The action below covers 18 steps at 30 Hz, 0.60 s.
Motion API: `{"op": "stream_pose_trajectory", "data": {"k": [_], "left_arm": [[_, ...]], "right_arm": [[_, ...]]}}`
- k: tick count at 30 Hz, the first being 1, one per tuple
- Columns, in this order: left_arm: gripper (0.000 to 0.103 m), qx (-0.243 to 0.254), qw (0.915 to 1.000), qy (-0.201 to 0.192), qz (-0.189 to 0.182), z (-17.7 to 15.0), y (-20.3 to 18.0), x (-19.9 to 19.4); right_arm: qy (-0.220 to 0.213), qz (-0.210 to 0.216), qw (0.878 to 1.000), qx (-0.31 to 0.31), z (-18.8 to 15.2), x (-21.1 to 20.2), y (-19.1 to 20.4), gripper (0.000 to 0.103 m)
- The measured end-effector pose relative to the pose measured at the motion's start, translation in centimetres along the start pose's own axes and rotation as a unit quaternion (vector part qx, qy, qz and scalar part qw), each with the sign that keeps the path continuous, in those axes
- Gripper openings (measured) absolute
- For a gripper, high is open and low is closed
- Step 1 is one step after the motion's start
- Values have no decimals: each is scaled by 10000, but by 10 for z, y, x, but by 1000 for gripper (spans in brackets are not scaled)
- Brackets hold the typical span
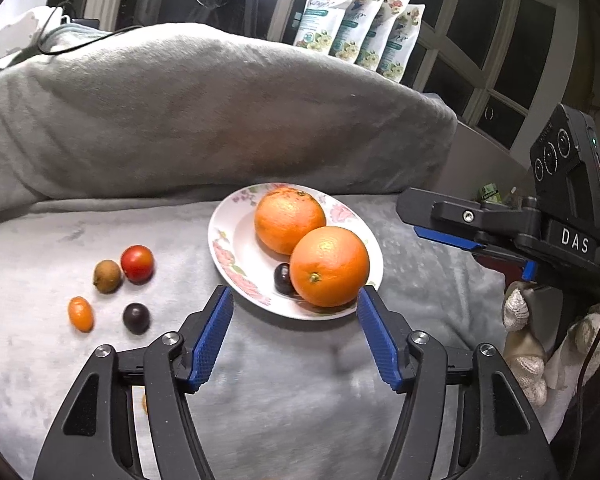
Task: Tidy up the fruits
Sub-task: 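Pull the right tool back from the plate toward the loose fruits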
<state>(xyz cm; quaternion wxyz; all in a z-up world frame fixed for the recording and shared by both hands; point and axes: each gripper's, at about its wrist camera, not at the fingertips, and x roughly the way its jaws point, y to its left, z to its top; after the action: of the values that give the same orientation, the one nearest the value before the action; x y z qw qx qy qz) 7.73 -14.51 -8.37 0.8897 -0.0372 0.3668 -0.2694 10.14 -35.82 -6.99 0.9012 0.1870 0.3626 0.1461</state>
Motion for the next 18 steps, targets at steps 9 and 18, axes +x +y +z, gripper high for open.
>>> {"op": "stream_pose_trajectory", "data": {"k": [9,18], "left_arm": [[64,8,9997,-165,175,-1,18,-11],[64,-33,9988,-212,433,-5,43,-17]], "right_arm": [[-177,-129,9994,-284,-8,-6,13,87],[-241,-100,9977,-626,-21,-2,38,87]]}}
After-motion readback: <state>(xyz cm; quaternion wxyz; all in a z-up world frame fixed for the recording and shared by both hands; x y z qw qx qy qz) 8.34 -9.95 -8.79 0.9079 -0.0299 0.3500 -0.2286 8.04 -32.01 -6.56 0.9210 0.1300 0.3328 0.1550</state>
